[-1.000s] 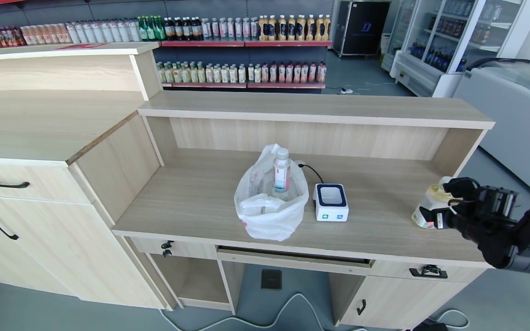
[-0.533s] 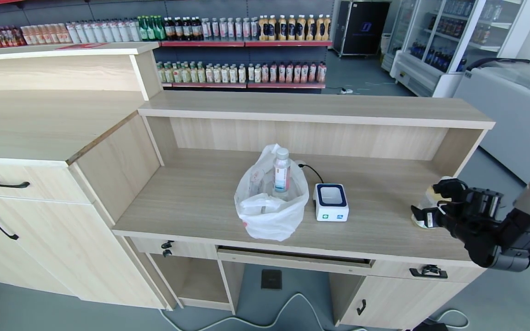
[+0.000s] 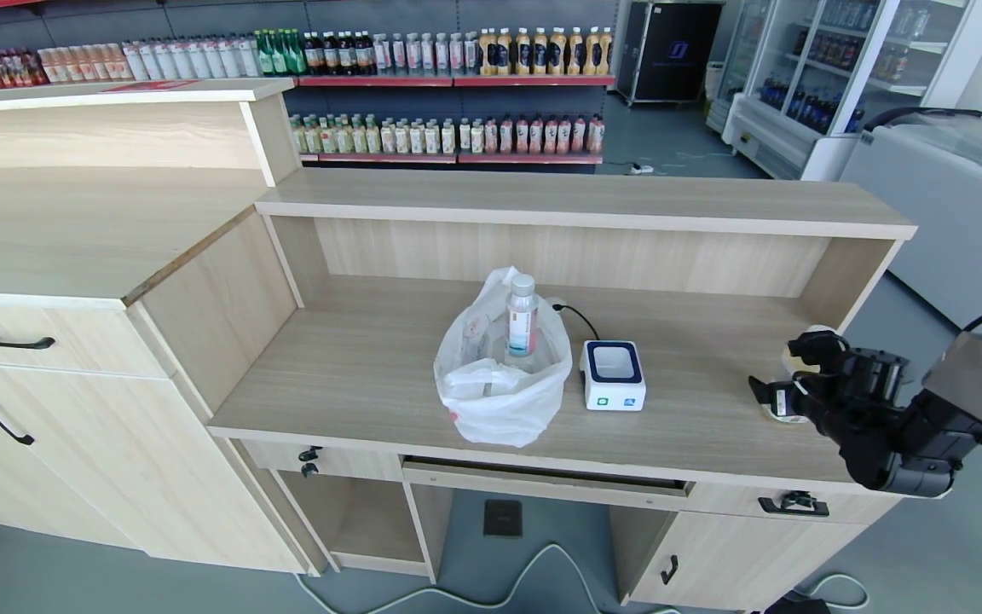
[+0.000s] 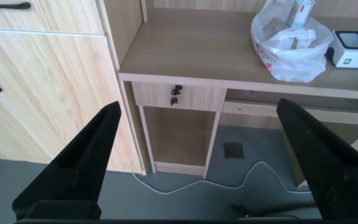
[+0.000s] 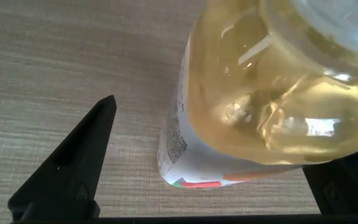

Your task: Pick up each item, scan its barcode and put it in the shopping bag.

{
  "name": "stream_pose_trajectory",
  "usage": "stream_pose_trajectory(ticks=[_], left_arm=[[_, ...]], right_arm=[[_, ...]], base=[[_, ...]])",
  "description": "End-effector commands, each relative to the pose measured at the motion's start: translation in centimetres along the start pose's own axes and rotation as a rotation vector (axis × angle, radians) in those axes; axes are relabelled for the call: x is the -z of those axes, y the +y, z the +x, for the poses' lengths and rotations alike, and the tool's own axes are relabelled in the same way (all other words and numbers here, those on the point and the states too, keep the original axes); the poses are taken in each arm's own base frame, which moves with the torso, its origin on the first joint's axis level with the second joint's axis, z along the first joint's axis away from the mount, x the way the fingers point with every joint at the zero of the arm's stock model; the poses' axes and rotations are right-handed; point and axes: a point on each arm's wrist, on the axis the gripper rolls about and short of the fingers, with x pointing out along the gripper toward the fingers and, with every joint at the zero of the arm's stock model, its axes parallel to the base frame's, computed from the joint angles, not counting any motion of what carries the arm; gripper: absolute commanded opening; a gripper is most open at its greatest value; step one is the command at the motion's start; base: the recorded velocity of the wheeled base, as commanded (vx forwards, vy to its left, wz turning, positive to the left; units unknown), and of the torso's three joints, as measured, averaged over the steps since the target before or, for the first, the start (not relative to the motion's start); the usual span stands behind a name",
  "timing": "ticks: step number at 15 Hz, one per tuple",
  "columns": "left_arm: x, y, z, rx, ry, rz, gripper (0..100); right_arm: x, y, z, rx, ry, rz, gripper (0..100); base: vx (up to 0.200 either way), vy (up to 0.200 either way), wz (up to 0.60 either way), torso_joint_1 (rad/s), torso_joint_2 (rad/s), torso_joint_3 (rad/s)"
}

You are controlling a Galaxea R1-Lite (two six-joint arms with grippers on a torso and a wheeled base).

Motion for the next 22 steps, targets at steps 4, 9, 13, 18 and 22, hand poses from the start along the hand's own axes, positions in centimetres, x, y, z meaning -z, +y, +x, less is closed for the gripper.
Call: stream_pose_trajectory(ticks=[4,9,13,18,22], left_arm=[[0.0,0.0,0.0,0.000,0.001,0.000,100],[0.0,0.0,0.0,0.000,0.000,0.000,100],[0.0,0.0,0.0,0.000,0.001,0.000,100],[0.0,0.0,0.0,0.000,0.001,0.000,100],[0.0,0.0,0.0,0.000,0.001,0.000,100]], right_arm=[[0.6,1.0,0.9,-0.017,-0.009,-0.005,100],[-0.4,0.5,1.9,-0.008,-0.059,0.001,0],[0.4,0.3,2.1,-0.005,-0.043,-0.003,0],[0.4,0.3,2.5,-0.001,-0.055,-0.006,0],[-4.7,-0.4,1.4,-0.096,-0.190,0.043,0]], base=[[0.000,0.000,0.00,0.000,0.00,0.000],[0.000,0.000,0.00,0.000,0.00,0.000],[0.000,0.000,0.00,0.000,0.00,0.000],[0.000,0.000,0.00,0.000,0.00,0.000],[0.000,0.000,0.00,0.000,0.00,0.000]])
